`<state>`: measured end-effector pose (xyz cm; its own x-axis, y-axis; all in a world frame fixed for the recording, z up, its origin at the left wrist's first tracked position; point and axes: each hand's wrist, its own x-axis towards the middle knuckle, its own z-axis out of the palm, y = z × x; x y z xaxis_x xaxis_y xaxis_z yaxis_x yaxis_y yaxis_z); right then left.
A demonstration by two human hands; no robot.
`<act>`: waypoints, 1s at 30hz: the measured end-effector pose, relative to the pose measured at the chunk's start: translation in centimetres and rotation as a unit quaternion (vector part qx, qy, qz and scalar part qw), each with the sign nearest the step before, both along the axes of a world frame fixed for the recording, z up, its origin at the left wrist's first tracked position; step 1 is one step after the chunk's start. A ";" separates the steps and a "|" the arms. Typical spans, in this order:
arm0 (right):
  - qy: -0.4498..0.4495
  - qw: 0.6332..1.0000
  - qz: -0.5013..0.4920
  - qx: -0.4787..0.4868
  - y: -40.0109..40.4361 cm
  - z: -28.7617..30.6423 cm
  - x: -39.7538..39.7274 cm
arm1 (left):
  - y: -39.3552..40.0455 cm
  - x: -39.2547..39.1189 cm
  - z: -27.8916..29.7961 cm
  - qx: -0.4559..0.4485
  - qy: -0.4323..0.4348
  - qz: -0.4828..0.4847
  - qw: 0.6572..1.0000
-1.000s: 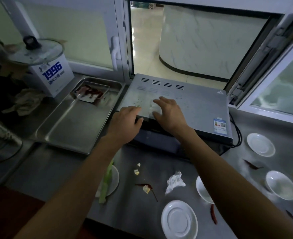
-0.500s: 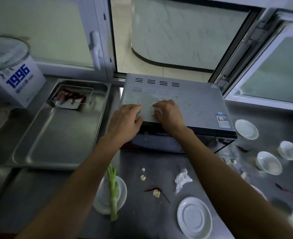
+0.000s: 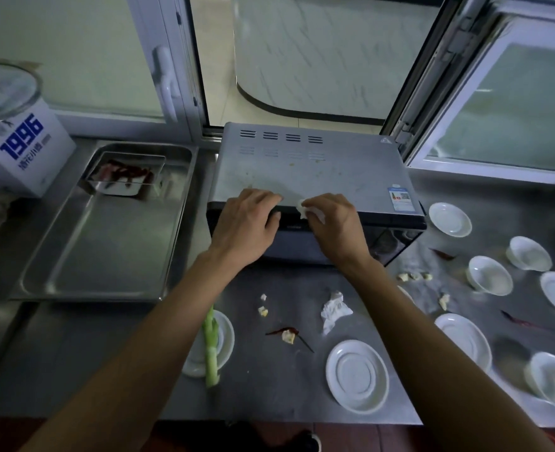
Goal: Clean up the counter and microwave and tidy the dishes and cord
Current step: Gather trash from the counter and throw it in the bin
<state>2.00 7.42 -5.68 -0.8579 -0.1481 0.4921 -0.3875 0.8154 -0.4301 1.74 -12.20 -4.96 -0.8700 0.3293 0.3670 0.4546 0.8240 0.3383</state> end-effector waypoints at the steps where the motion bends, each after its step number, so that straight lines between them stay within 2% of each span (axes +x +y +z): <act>1: 0.002 1.000 0.001 -0.004 0.7 -0.2 0.9 | 0.7 0.8 -0.1 0.007 0.003 -0.002 1.000; 7: -0.028 1.000 -0.001 -0.014 5.5 -3.2 6.3 | 5.4 5.5 -2.2 0.000 -0.031 -0.009 0.999; 16: -0.149 0.986 -0.038 -0.057 10.5 -7.3 12.3 | 10.9 10.4 -7.4 -0.046 -0.106 -0.010 0.993; 25: -0.220 0.967 -0.099 -0.079 13.0 -12.5 15.4 | 13.6 10.5 -13.9 -0.061 -0.189 -0.061 0.978; 30: -0.240 0.956 -0.138 -0.096 12.9 -14.3 16.4 | 15.1 9.8 -16.5 -0.121 -0.206 -0.101 0.966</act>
